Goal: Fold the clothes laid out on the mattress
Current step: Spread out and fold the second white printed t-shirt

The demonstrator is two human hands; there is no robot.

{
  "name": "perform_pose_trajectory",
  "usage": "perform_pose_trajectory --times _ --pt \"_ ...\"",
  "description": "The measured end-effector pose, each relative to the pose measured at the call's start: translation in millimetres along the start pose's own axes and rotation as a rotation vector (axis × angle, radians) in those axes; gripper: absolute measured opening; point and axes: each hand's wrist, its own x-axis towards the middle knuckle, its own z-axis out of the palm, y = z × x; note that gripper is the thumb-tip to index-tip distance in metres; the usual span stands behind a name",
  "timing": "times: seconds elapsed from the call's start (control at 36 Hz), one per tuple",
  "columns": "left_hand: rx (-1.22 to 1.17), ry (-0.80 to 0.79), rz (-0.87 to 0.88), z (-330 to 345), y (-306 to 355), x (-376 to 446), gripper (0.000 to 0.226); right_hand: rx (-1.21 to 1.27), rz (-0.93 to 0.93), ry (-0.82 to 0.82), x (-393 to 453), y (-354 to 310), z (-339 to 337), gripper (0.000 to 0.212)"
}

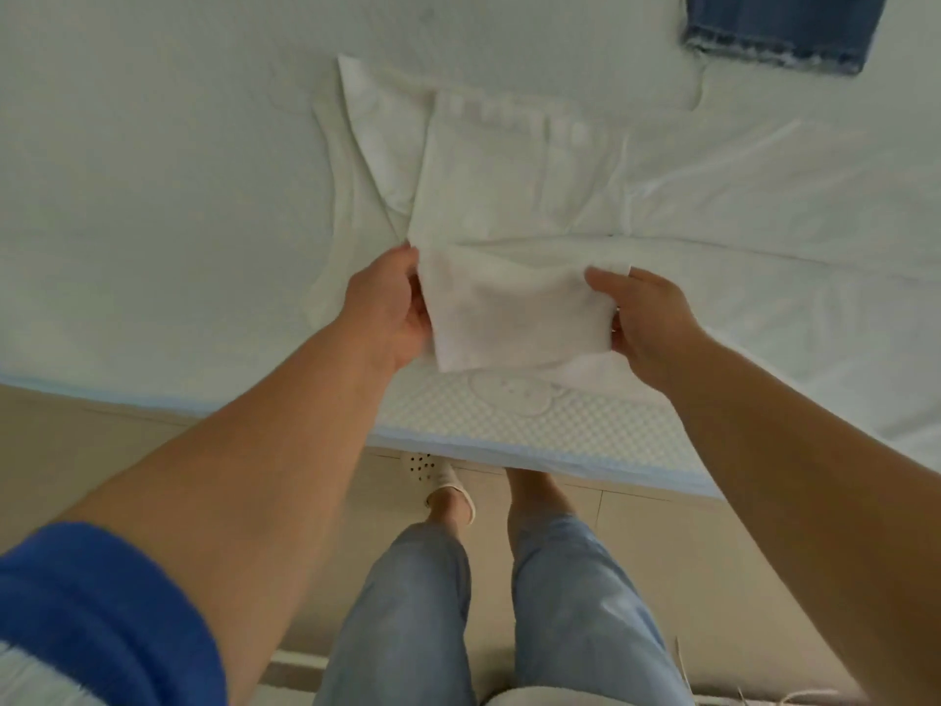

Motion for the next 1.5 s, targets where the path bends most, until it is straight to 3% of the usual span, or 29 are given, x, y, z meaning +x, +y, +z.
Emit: perform_pose_trajectory --times 0.11,0.28,0.33,0.42,0.47,0.58,0.64,0.81,0.89,0.94,1.03,1.11,1.33,1.39,1.5 --pt "0.123 -0.037 -0.029 8 8 11 0.014 0.020 0.095 -0.047 21 -12 -2 0.009" --pt "0.550 -0.022 0.049 4 -2 10 0.011 0.035 0.159 -0.061 31 -14 -4 0.012" --pt "0.559 -0.025 0.069 2 -2 10 0.004 0.081 0.162 -0.069 30 -13 -4 0.016" --pt "0.460 0.041 0.194 1 3 13 0.012 0.133 0.115 -0.097 25 -7 -7 0.021" --pt "0.520 0.098 0.267 -3 3 16 0.014 0.074 0.094 -0.118 23 2 -9 0.023" --pt "0.950 0.186 0.347 -17 -10 23 0.010 -0.313 0.066 0.014 20 25 -12 0.017" --pt "1.041 0.259 0.407 -26 -16 23 0.014 -0.471 0.013 0.092 18 32 -13 0.024" --pt "1.127 0.396 0.493 -67 -14 5 0.031 -0.503 -0.016 0.269 -1 39 -9 0.043" --pt "1.235 0.326 0.387 -91 -12 -2 0.042 -0.587 -0.028 0.300 -20 49 -7 0.038" --pt "1.277 0.228 0.307 -102 -11 -3 0.043 -0.768 -0.054 0.254 -31 61 -7 0.035" --pt "1.296 0.130 0.292 -110 -7 1 0.024 -1.031 -0.111 0.175 -43 79 -4 0.048" --pt "1.320 0.083 0.288 -116 0 9 0.036 -1.182 -0.164 0.189 -41 85 1 0.052" --pt "1.466 0.025 0.364 -126 38 24 0.038 -1.387 -0.204 0.214 -21 72 -1 0.022" --pt "1.571 0.039 0.357 -125 35 23 0.042 -1.407 -0.189 0.181 -21 68 -3 0.020" --pt "1.664 0.079 0.353 -114 21 14 0.026 -1.396 -0.126 0.175 -34 62 -5 0.023"
